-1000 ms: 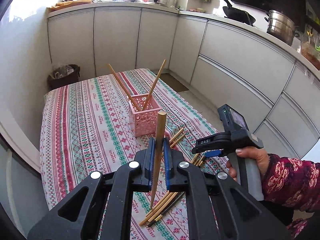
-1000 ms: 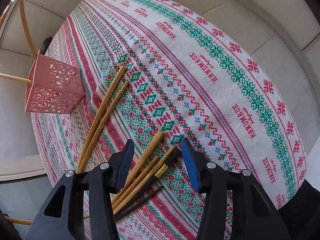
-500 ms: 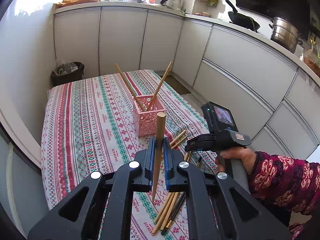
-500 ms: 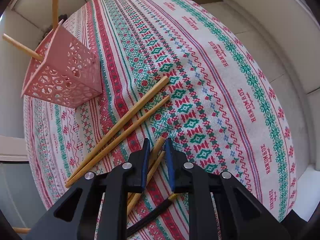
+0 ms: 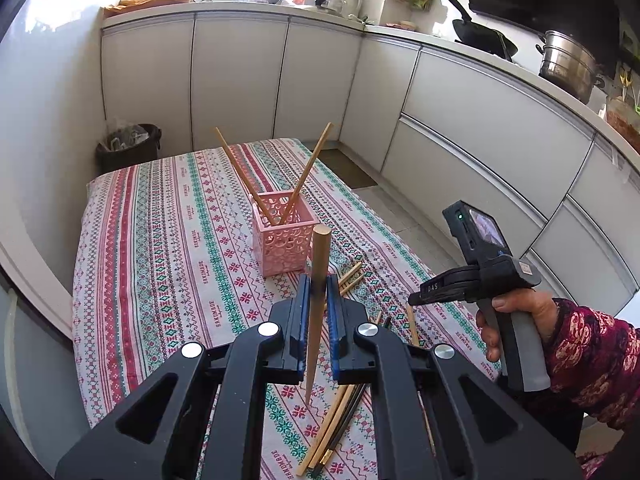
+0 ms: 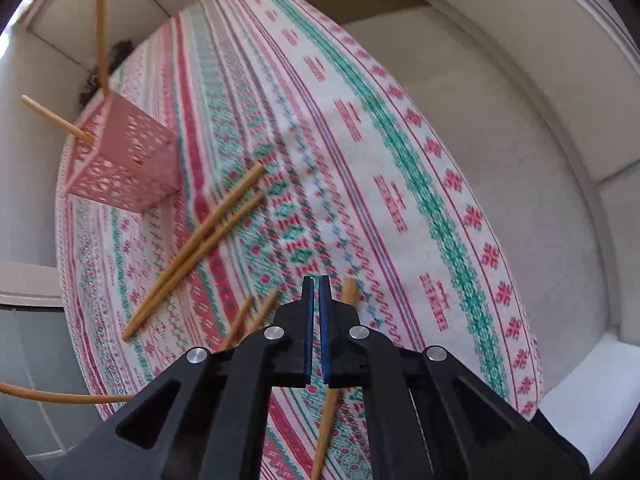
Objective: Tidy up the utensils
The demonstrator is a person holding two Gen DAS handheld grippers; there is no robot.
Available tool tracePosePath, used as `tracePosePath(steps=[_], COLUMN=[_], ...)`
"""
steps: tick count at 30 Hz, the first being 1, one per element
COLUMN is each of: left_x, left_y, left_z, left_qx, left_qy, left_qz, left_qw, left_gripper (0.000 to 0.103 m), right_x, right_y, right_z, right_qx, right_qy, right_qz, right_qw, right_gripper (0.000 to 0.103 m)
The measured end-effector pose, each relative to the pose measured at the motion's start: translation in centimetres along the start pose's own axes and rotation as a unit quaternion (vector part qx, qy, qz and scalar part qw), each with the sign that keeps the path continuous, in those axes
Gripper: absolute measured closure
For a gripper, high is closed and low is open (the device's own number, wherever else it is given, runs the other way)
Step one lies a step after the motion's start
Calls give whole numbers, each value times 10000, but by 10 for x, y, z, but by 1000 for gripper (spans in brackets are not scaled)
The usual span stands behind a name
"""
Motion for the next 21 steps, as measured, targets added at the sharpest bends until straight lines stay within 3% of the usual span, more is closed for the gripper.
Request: tracePosePath(steps=[2, 4, 7, 8, 9, 10, 12, 14, 18, 21], left_x=[0, 1, 4, 4, 4, 5, 6, 8, 12, 13], left_y=[0, -1, -2, -2, -2, -1, 1, 5, 13, 15], left_z=[1, 1, 3, 4, 4, 5, 5, 6, 15, 20], left_qx=[25, 41, 37, 29, 35, 43, 61, 59, 130, 166], left_qy=[-14, -14, -23, -39, -53, -64, -69, -67, -49, 94], left_qz=[2, 1, 7, 13, 20, 26, 65, 124, 247, 309], left_qw=[10000, 10000, 10000, 10000, 10000, 10000, 9999, 9999, 9996, 9993], left_gripper=[95, 95, 95, 95, 95, 95, 95, 95, 95, 95], right_x=[-6, -10, -11, -9, -8, -7, -7, -9, -27, -49], right_y=[-4, -12, -21, -19, -21, -21, -22, -20, 25, 77], right_z=[9, 12, 5, 1, -2, -4, -5, -5, -9, -18], right_qx=[-230, -144, -1, -146, -340, -487, -442, -28, 520, 791], right_qy=[42, -34, -80, 0, 67, 125, 162, 144, 479, 927], right_qz=[-81, -229, -164, 39, 149, 260, 348, 421, 1223, 1955], right_qw=[9997, 9996, 9998, 9999, 9993, 9984, 9983, 9990, 9900, 9731], right_gripper=[93, 62, 55, 56, 63, 93, 95, 96, 95, 95])
Point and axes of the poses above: each gripper's, at about its wrist camera, not at the fingertips, and y roughly against the way its jaws point, z to its right, x to its top, the point moved 8 cm from there along -y, roughly the way its jaws point, and after that the axes turned 11 degrees about -z, right-handed, at the moved point
